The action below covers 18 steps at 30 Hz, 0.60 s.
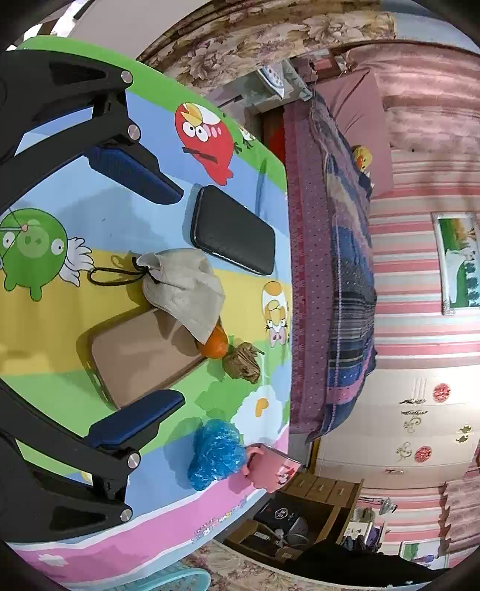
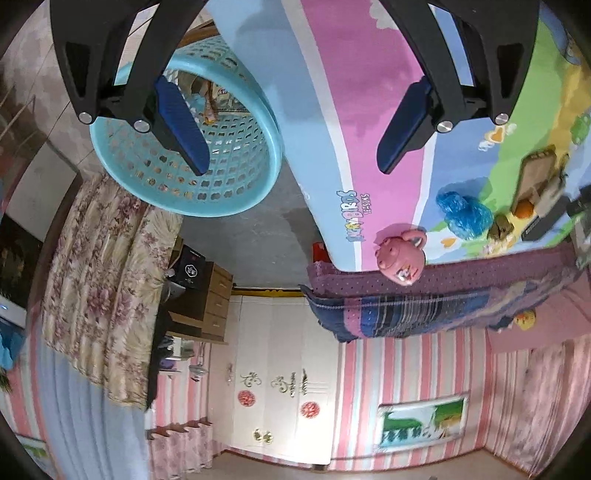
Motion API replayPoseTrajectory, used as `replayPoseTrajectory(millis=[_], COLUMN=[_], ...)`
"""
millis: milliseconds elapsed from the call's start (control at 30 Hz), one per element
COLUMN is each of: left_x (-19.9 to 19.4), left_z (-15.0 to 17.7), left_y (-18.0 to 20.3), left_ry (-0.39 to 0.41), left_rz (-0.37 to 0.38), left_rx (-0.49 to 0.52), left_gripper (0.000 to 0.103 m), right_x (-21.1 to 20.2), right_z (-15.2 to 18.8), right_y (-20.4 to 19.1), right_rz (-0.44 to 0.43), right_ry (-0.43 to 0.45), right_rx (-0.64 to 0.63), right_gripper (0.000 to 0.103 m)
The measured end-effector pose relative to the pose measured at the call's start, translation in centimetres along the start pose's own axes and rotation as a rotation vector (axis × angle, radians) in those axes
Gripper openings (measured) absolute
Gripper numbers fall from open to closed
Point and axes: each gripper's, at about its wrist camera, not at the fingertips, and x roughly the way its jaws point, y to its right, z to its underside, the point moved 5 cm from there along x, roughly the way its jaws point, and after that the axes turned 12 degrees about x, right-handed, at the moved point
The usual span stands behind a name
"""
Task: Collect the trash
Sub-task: 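Move both open grippers back over the table toward the grey cloth bag, then grasp the grey drawstring cloth bag with the left gripper while the right gripper grasps the blue plastic bag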
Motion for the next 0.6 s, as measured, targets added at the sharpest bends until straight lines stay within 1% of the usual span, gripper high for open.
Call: replayPoseTrajectory(millis=[67,100,233,333,433,500,533,600], left_x=[0.2,0.3,1.6,2.4,3.8,5.1,5.7,6.6], left_z=[0.0,0.0,0.0,0.0,0.1,0.2,0.3,0.3], left_y=[-0.7,-1.1,-2.0,-2.2,-2.5,-2.1,-1.8,-1.3], left_ry=[-0.001,-0.001,-0.031,-0.037,-0.066,-0.095,-0.103,-0.110], left_rz=[-0.034,-0.037,0.001,-0.037,-0.008,0.041,0.048,0.041], left_rx=[0.005,0.002,-0.024,0.037,0.016,0.013,0.028,0.054], left_gripper=[0.097,0.097,0.097,0.097,0.097,0.097,0.097,0.097], right_x=[0.9,1.2,3.5,4.9,6.9,7.8,8.3,9.3], right_z=[-0.5,-0.7,-1.4,-1.6,-1.9,-1.7,-1.6,-1.2], right_y=[-0.5,-0.9,-3.2,-4.9,-7.3,-8.4,-8.9,-9.9], right_rz=[-0.013,-0.017,-0.053,-0.081,-0.130,-0.140,-0.150,-0.170], right_ry=[-0.018,-0.021,-0.049,-0.073,-0.099,-0.114,-0.126,-0.149], right_rx=[0.004,-0.002,-0.024,-0.035,-0.049,-0.061,-0.066,-0.077], right_gripper=[0.090,0.090,0.090,0.090,0.090,0.090,0.090,0.090])
